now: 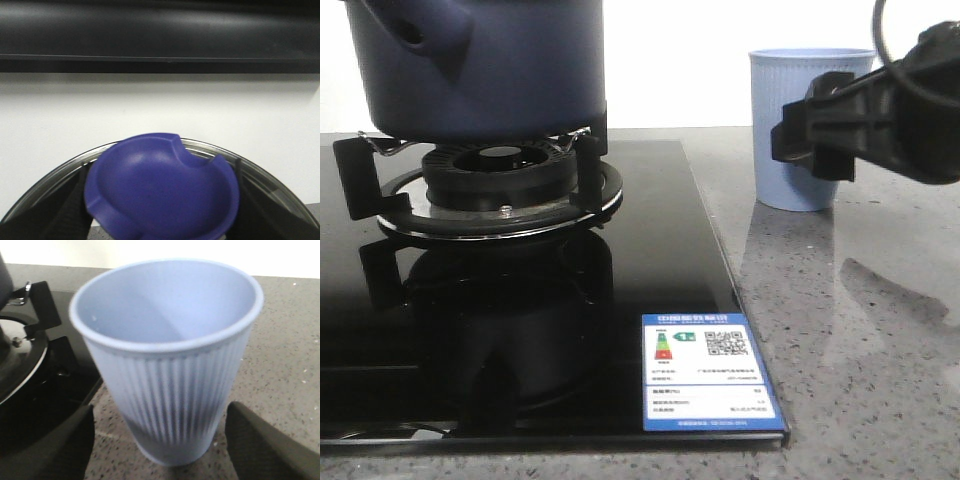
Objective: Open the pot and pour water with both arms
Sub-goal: 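Move the right gripper to the light blue cup and grasp it, then lift the held cup with the right gripper toward the open pot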
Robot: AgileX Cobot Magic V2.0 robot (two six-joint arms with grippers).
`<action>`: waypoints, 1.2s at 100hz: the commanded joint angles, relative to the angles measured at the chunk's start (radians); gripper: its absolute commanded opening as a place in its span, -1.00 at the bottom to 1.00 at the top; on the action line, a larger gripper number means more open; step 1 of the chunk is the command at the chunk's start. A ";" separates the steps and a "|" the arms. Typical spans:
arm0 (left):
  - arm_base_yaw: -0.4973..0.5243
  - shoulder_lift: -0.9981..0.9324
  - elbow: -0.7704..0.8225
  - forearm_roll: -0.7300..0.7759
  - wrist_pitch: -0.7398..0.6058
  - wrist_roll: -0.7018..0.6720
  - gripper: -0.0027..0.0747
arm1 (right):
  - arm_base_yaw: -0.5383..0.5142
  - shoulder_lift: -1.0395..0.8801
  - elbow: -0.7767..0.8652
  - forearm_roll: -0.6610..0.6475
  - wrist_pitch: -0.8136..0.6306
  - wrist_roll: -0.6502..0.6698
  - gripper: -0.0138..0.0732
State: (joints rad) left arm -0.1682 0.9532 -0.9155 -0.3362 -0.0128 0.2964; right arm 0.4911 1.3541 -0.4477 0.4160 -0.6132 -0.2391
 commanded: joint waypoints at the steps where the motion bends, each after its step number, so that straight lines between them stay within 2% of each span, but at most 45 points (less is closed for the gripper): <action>1: 0.003 -0.020 -0.041 0.002 -0.104 -0.001 0.11 | 0.000 0.018 -0.030 -0.015 -0.140 0.012 0.45; 17: 0.003 -0.020 -0.041 0.002 -0.104 -0.001 0.11 | 0.000 0.073 -0.030 -0.092 -0.209 0.066 0.45; 57: 0.003 -0.020 -0.041 0.002 -0.107 -0.001 0.11 | -0.003 0.202 -0.030 -0.088 -0.383 0.077 0.45; 110: 0.003 -0.020 -0.041 0.002 -0.107 -0.001 0.11 | -0.015 0.218 -0.099 -0.038 -0.349 0.081 0.45; 120: 0.003 -0.020 -0.041 0.002 -0.107 -0.001 0.11 | -0.015 0.218 -0.099 -0.038 -0.343 0.081 0.38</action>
State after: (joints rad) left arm -0.1647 0.9532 -0.9155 -0.3362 -0.0128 0.2964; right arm 0.4824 1.6040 -0.5193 0.3903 -0.8685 -0.1602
